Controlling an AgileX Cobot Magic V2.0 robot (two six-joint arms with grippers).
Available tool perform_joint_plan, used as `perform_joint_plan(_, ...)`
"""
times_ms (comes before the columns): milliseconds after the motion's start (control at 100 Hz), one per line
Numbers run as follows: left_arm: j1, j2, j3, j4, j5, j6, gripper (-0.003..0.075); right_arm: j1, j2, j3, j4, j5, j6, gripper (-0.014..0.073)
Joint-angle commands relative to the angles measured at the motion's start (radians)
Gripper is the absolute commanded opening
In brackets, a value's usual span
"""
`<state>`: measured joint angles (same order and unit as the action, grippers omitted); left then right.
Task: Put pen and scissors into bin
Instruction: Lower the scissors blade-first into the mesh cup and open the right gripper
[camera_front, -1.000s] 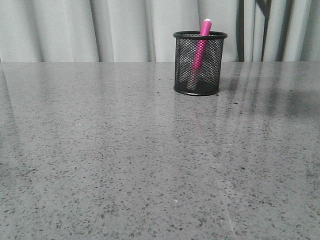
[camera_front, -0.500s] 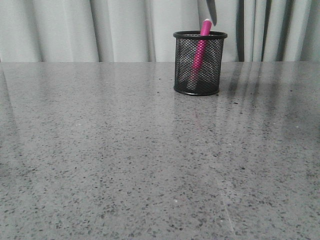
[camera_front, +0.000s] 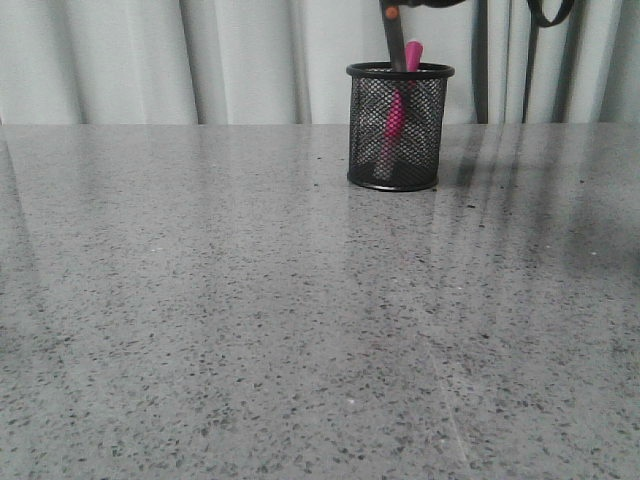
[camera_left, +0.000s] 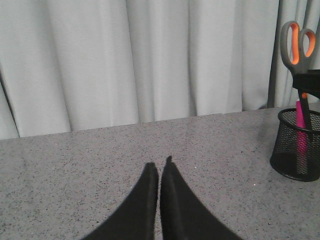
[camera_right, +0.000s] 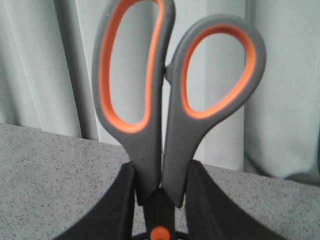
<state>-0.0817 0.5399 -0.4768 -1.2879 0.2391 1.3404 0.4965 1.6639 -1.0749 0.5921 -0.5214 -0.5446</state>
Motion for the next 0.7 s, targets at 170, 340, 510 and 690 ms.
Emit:
perform_joint_plan(170,0.004,0.001,-0.029,-0.025,-0.019,-0.012,-0.0019,-0.002,-0.02,0.039,-0.02,-0.12,0.006,-0.0076)
perform_joint_plan(340,0.004,0.001,-0.029,-0.025,-0.019,-0.012,-0.0019,-0.002,-0.02,0.078,-0.02,-0.134,0.006,-0.0076)
perform_joint_plan(510,0.004,0.001,-0.029,-0.025,-0.019,-0.012,-0.0019,-0.002,-0.02,0.08,-0.02,-0.129,0.006,-0.0073)
perform_joint_plan(690,0.004,0.001,-0.029,-0.025,-0.019,-0.012,-0.0019,-0.002,-0.02,0.08,-0.021,-0.103,0.006,0.0094)
